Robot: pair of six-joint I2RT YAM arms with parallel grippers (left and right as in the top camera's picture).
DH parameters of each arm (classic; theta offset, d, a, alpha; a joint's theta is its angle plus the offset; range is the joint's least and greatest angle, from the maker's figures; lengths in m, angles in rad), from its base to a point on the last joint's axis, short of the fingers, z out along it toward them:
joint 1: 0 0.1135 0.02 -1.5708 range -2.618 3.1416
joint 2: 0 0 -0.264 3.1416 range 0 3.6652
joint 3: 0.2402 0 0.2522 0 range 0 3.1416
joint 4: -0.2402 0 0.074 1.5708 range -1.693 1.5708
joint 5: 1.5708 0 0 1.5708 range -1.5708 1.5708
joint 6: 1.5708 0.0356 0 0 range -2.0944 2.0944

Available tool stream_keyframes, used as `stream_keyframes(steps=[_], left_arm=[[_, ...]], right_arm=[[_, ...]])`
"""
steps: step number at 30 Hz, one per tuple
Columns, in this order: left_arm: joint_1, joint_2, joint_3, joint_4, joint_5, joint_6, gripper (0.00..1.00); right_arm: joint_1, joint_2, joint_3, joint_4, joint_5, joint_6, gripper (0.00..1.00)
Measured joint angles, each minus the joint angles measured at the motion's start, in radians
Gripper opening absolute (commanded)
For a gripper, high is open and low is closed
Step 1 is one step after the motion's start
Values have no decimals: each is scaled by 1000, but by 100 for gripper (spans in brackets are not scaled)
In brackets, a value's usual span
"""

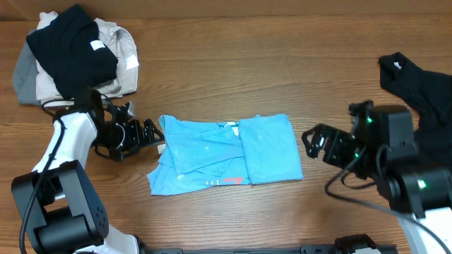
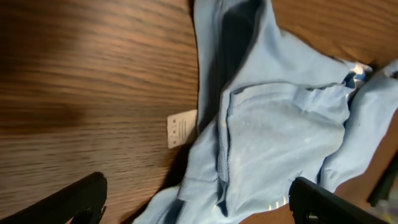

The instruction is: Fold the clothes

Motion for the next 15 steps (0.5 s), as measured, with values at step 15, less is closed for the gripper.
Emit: stream_keyframes(steps=[15], left_arm=[[-42, 145, -9, 33, 117, 3, 93]], right_arm=[[0, -112, 0, -62, 12, 13, 100]])
